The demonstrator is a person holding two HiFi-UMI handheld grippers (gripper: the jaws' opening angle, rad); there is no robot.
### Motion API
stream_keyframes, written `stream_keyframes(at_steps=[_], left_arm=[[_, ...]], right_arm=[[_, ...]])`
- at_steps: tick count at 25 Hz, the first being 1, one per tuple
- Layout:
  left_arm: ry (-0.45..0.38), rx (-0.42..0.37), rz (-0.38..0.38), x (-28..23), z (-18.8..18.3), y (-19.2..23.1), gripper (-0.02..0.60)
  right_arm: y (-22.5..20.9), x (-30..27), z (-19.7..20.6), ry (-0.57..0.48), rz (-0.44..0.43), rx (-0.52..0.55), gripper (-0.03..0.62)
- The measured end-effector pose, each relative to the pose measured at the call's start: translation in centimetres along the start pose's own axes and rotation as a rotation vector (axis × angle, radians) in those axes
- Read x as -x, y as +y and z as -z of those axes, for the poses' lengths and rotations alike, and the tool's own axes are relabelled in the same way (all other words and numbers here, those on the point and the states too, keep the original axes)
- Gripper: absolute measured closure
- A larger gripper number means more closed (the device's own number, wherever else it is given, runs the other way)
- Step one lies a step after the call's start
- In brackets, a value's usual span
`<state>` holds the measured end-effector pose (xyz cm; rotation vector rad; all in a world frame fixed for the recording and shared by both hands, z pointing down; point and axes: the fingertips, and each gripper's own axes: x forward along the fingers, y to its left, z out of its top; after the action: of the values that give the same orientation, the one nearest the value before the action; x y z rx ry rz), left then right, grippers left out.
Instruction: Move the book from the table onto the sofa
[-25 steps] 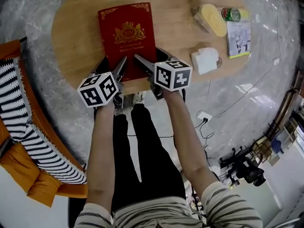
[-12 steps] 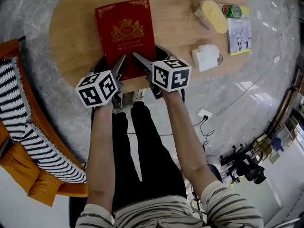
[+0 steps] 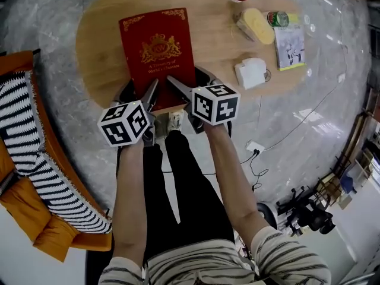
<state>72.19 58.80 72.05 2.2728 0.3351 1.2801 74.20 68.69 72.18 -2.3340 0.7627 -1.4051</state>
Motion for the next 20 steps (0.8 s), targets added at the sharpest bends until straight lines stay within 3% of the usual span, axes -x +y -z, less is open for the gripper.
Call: stream_keyframes(at_steps=[10,20], left_arm=[[-0.052,0.020,-0.005,8.9,-1.7,-3.4,0.267],[-0.083,-0.038,0.025,17.9,-4.4,-8.3,0.267]], right_arm=[[6.7,6.6,-1.9,-0.018,-0.009,0.035,0.247],[13.3,14.8,-4.3,-0.079,0.015,0.041,0.249]])
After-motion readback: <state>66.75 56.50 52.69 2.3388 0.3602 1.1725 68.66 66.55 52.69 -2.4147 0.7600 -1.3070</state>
